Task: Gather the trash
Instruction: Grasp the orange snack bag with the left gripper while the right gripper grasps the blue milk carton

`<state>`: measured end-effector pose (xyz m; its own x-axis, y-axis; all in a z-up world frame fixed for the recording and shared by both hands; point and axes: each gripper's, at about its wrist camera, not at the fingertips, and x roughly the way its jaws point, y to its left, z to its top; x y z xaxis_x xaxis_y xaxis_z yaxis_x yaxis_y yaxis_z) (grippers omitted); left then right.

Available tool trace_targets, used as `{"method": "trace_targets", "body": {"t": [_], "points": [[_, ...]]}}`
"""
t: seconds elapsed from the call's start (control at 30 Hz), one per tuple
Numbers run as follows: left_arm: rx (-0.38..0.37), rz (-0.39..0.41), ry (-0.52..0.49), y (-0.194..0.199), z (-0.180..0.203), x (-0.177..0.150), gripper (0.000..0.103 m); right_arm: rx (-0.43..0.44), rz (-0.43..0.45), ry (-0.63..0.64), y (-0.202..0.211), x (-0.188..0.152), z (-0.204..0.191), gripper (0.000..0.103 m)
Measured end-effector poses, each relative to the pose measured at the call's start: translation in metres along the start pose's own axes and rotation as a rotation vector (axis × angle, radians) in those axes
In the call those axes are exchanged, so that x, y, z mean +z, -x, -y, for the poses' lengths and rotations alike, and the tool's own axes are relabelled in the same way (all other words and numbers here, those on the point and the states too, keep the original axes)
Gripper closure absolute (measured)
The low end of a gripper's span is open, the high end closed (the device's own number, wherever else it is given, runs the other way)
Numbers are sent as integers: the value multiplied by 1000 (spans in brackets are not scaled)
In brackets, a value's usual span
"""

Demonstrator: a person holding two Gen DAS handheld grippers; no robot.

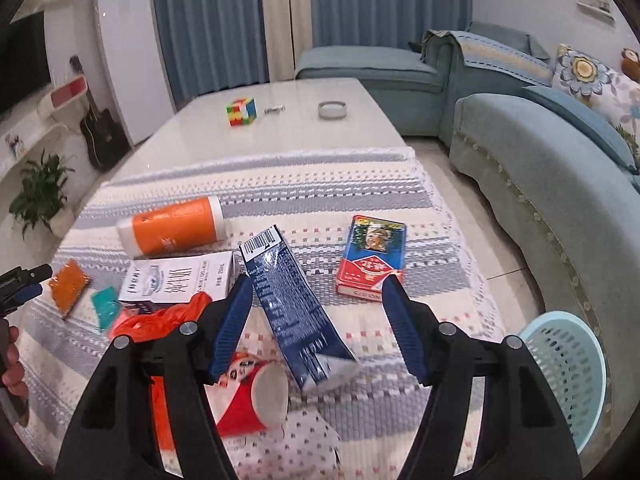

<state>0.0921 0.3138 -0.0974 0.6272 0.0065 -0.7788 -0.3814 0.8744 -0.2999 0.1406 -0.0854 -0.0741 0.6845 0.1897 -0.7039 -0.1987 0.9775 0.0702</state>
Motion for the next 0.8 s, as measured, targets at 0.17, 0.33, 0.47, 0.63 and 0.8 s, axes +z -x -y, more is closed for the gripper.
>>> {"method": "trace_targets", "body": {"t": [0.17,0.33,0.47,0.63,0.8], "points": [[139,-95,-128,-32,13,-11,24,9,-65,-3,-22,-5,3,40],[227,-116,-232,-42,23,-20,23,21,-112,0,-34,-2,5,40],[232,-109,-231,-39,21,-20,34,19,-135,33,-41,-1,-1,40],[241,-85,-218,-35,16,-16,54,35,-140,22,-43,-1,-3,40],[221,-52,-215,-33,15,-10,89,59,-132,-3,-39,1,1,42]]}}
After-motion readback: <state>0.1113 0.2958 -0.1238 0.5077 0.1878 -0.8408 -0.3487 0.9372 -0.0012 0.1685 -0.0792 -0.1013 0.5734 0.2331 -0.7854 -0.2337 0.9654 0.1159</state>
